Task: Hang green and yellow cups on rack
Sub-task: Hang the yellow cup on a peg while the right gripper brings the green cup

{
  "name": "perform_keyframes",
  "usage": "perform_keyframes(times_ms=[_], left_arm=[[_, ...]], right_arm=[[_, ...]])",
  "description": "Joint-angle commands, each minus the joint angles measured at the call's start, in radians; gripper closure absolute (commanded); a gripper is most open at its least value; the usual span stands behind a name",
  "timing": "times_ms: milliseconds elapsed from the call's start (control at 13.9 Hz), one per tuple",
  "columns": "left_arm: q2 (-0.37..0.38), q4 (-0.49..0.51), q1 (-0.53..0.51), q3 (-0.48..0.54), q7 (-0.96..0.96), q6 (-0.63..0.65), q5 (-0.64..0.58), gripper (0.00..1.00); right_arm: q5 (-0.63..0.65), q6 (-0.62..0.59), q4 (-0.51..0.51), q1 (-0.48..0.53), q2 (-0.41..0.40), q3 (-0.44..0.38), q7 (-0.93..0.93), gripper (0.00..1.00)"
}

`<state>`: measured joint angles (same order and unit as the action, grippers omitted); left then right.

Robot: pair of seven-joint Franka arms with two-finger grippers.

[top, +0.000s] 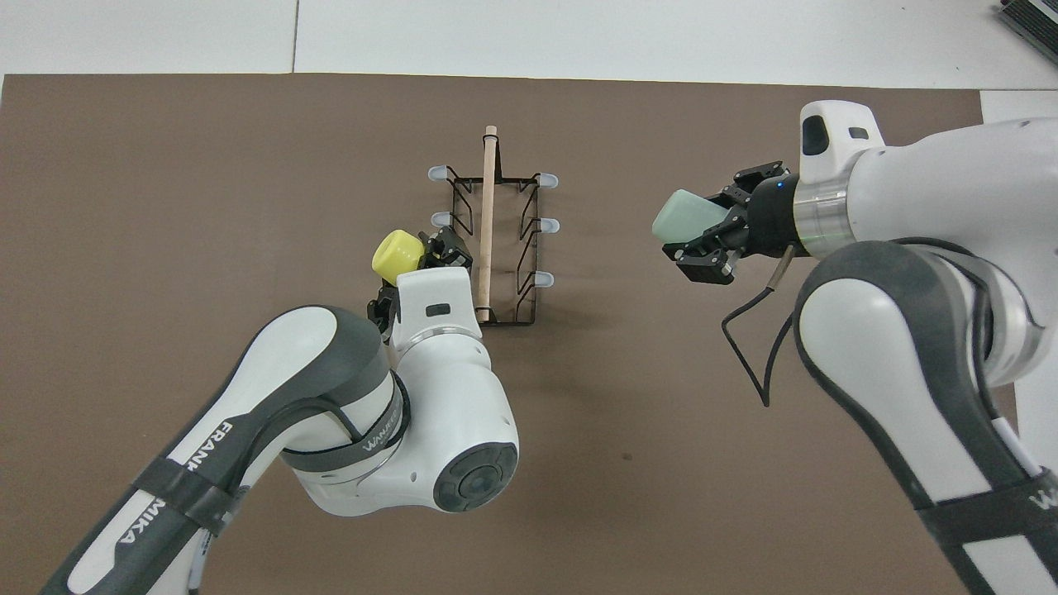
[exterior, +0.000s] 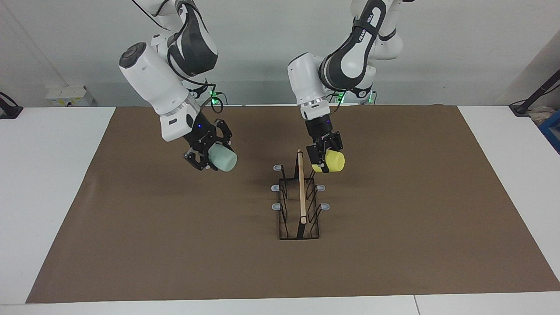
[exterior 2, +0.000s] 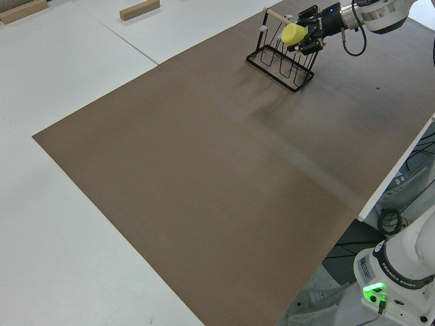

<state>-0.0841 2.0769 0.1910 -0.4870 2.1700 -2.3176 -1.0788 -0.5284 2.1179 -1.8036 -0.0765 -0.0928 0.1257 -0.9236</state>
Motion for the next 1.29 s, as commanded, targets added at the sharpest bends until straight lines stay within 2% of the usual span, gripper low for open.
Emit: perform_keyframes(times_ms=[0, 72, 288, 360, 719, 863, 1079, 1223], left_arm=[[0.012, 0.031, 0.004, -0.021, 0.034, -0.006, -0.023, 1.00], [0.010, 0.031, 0.004, -0.021, 0.034, -0.012, -0.023, 0.98], [0.004, 0.029, 0.002, -0.025, 0.037, -0.035, -0.016, 0.11], [0.004, 0.031, 0.002, -0.024, 0.039, -0.058, -0.015, 0.00], [-0.010, 0.020, -0.002, -0.025, 0.018, -0.068, -0.007, 0.00], [-0.002, 0.014, -0.008, -0.024, -0.051, -0.068, -0.006, 0.00], [0.007, 0.009, -0.030, -0.005, -0.175, -0.074, -0.003, 0.00], [0.010, 0.009, -0.044, 0.023, -0.266, -0.132, 0.011, 0.00]], right_arm=[[-0.210, -0.015, -0.025, 0.050, 0.028, 0.006, -0.185, 1.00], [-0.264, -0.022, -0.034, 0.070, 0.036, 0.006, -0.234, 1.00], [-0.387, -0.053, -0.074, 0.116, 0.059, 0.006, -0.371, 1.00], [-0.437, -0.055, -0.094, 0.132, 0.073, 0.006, -0.430, 1.00], [-0.747, -0.072, -0.267, 0.141, 0.166, 0.005, -0.661, 1.00], [-0.868, -0.049, -0.312, 0.124, 0.174, 0.005, -0.725, 1.00], [-1.069, 0.048, -0.384, 0.034, 0.173, 0.006, -0.851, 1.00], [-1.143, 0.141, -0.408, -0.041, 0.174, 0.006, -0.915, 1.00]])
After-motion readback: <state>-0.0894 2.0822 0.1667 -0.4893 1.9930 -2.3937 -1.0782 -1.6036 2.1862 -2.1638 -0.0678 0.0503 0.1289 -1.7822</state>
